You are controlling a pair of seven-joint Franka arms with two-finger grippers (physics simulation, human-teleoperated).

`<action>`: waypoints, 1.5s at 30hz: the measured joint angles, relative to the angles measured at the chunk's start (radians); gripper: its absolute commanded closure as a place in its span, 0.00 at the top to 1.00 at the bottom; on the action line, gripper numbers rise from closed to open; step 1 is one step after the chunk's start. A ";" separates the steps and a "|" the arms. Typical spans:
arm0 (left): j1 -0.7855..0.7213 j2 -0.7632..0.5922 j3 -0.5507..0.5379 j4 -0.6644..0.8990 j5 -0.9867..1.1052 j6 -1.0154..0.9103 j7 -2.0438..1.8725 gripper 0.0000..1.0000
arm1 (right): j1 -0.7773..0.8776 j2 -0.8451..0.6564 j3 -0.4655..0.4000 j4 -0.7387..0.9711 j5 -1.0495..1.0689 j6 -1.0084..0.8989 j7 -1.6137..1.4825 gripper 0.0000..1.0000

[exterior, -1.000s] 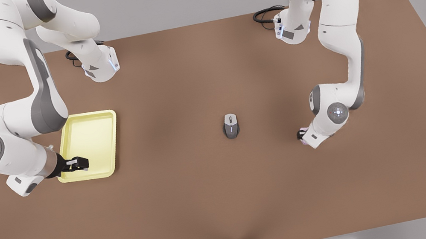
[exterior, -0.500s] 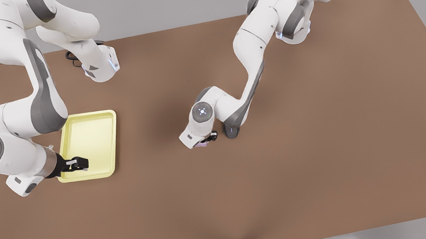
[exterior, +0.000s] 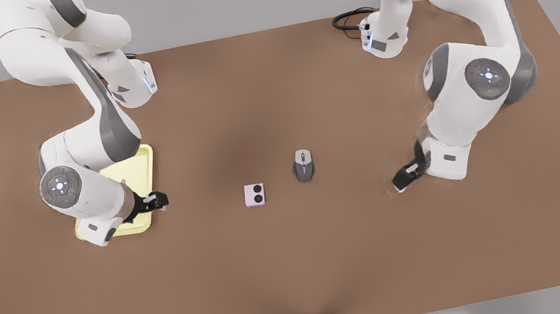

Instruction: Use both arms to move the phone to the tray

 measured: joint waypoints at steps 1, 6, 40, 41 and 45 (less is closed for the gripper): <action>0.043 -0.103 0.000 -0.119 0.022 -0.038 0.040 1.00 | 0.039 0.033 -0.001 -0.001 -0.003 0.024 0.012 1.00; 0.075 -0.184 0.000 -0.192 0.074 -0.199 0.208 1.00 | 0.201 0.210 0.002 0.004 -0.035 0.193 0.123 1.00; 0.070 -0.064 -0.003 -0.140 0.037 -0.319 0.657 1.00 | 0.359 0.393 -0.012 -0.145 -0.075 0.543 0.660 1.00; 0.070 -0.064 -0.003 -0.140 0.037 -0.319 0.662 1.00 | 0.361 0.394 -0.013 -0.147 -0.075 0.545 0.664 1.00; 0.069 -0.063 -0.004 -0.140 0.037 -0.319 0.678 1.00 | 0.376 0.405 -0.013 -0.151 -0.076 0.549 0.680 1.00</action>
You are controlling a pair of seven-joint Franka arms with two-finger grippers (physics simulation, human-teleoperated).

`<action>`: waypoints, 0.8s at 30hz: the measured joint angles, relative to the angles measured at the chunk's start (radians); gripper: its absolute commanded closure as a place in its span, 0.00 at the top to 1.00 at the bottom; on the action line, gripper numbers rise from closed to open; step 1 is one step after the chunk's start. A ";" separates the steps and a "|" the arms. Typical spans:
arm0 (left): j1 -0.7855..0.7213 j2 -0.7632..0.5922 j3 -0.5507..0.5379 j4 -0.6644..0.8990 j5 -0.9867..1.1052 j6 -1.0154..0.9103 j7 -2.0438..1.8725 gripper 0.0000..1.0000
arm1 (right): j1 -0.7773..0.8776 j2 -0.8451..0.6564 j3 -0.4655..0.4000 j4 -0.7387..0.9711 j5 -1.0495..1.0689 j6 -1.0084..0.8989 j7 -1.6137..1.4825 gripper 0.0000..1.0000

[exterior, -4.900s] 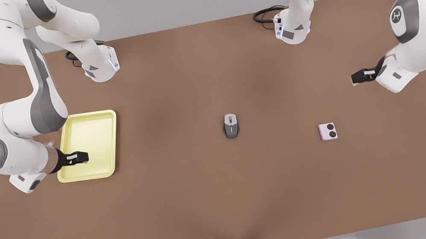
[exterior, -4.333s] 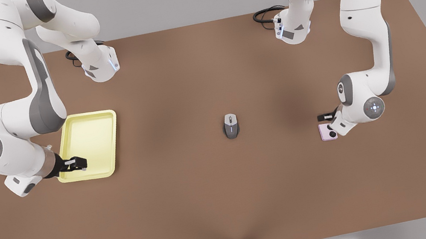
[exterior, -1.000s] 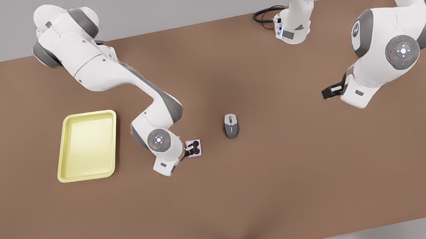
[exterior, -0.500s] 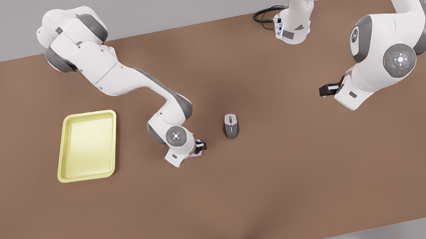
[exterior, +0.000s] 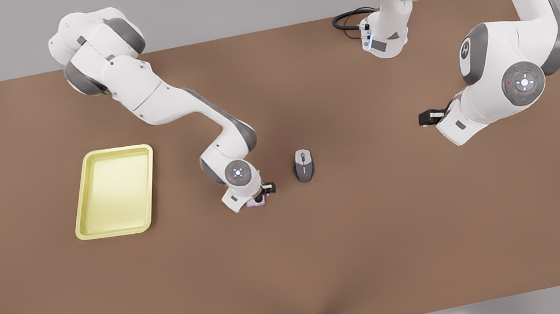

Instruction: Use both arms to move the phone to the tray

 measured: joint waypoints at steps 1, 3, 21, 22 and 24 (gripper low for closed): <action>0.000 0.000 0.000 0.000 0.000 0.000 0.003 1.00 | 0.001 0.002 0.000 0.000 -0.001 0.001 0.003 1.00; 0.000 0.001 0.000 0.000 0.000 0.000 0.010 1.00 | 0.001 0.004 0.000 -0.003 -0.004 0.002 0.009 1.00; 0.000 0.008 -0.001 0.000 0.000 0.005 0.045 1.00 | -0.013 -0.006 -0.005 0.001 -0.003 0.009 0.020 0.76; 0.000 0.007 -0.001 0.000 0.000 0.005 0.046 1.00 | -0.029 -0.021 -0.006 0.001 -0.003 0.005 0.018 0.76; 0.001 0.005 -0.004 0.000 0.000 0.004 0.048 1.00 | -0.087 -0.057 -0.006 -0.002 -0.002 -0.007 0.007 0.76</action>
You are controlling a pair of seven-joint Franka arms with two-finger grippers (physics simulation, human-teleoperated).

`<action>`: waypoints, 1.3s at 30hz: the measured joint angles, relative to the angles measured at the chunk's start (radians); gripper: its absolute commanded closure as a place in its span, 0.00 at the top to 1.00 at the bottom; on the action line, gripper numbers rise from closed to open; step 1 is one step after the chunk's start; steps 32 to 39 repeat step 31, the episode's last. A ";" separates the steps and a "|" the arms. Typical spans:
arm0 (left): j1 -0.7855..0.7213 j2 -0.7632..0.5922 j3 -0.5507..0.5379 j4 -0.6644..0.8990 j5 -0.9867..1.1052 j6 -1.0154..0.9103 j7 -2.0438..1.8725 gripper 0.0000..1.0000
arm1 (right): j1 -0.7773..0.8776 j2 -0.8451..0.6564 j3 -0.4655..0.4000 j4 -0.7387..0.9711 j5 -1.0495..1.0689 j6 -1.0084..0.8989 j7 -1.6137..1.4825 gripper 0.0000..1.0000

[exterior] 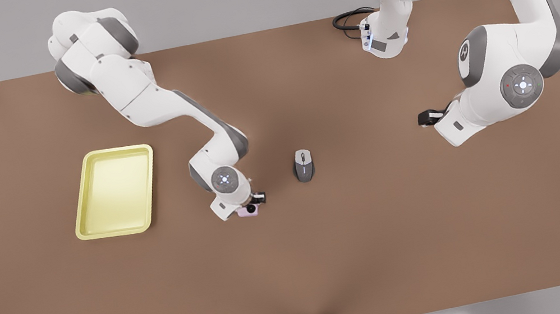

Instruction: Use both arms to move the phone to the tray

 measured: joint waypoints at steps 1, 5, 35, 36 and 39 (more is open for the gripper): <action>0.000 -0.002 -0.003 0.000 0.000 0.000 0.001 1.00 | -0.030 -0.022 -0.001 -0.003 0.000 -0.011 -0.009 0.76; -0.001 -0.006 -0.008 0.000 0.001 -0.001 0.004 1.00 | -0.168 -0.181 -0.003 -0.165 0.000 -0.050 -0.066 0.75; -0.001 -0.039 0.003 0.052 0.013 -0.024 -0.014 1.00 | -0.427 -0.506 -0.074 0.168 0.030 -0.582 -0.626 1.00; -0.001 -0.039 0.003 0.052 0.013 -0.024 -0.014 1.00 | -0.427 -0.506 -0.074 0.168 0.030 -0.582 -0.626 1.00; -0.001 -0.039 0.003 0.052 0.013 -0.024 -0.014 1.00 | -0.427 -0.506 -0.074 0.168 0.030 -0.582 -0.626 1.00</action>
